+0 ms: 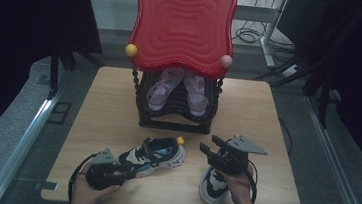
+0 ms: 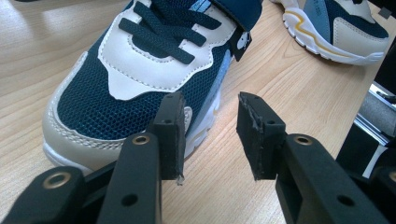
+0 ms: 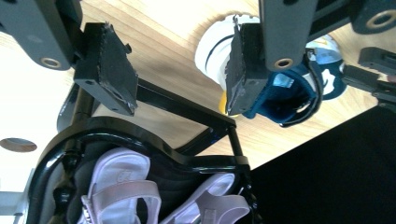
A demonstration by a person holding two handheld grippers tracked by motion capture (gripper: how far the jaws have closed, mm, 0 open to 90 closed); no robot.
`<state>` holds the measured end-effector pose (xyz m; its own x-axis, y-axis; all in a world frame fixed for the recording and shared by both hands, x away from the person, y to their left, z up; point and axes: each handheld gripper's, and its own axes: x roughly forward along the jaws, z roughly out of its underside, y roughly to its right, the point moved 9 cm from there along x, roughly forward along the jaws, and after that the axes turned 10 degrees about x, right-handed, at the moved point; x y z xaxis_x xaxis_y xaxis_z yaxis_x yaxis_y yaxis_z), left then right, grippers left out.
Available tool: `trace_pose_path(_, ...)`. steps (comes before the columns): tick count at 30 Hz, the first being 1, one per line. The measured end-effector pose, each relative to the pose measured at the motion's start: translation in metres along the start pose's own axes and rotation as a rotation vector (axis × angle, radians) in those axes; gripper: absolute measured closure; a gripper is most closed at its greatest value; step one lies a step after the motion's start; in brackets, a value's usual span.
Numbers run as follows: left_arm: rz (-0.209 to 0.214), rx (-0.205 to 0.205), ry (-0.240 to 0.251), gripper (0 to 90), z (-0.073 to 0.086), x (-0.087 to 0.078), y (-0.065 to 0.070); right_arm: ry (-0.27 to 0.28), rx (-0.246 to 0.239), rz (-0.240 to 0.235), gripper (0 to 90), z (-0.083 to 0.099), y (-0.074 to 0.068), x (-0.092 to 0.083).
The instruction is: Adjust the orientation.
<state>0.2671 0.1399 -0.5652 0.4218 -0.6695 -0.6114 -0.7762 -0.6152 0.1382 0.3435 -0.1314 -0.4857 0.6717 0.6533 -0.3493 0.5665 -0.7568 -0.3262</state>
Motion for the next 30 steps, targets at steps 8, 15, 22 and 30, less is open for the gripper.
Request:
trace_pose_path(8, 0.003, 0.0, -0.002, 61.6, 0.0, 0.0, 0.0, 0.012, -0.02, -0.006, 44.3, -0.003, -0.007, -0.002)
trace_pose_path(15, 0.004, 0.0, -0.003, 61.3, 0.0, 0.0, 0.0, 0.003, -0.044, -0.011, 45.6, -0.003, -0.013, 0.0)
trace_pose_path(22, 0.004, -0.002, -0.001, 60.8, 0.0, 0.0, 0.0, -0.01, -0.045, -0.031, 48.6, -0.001, -0.016, 0.002)
trace_pose_path(30, 0.006, 0.002, -0.008, 60.5, 0.001, 0.002, 0.002, -0.035, -0.081, -0.094, 57.9, -0.003, -0.033, 0.012)
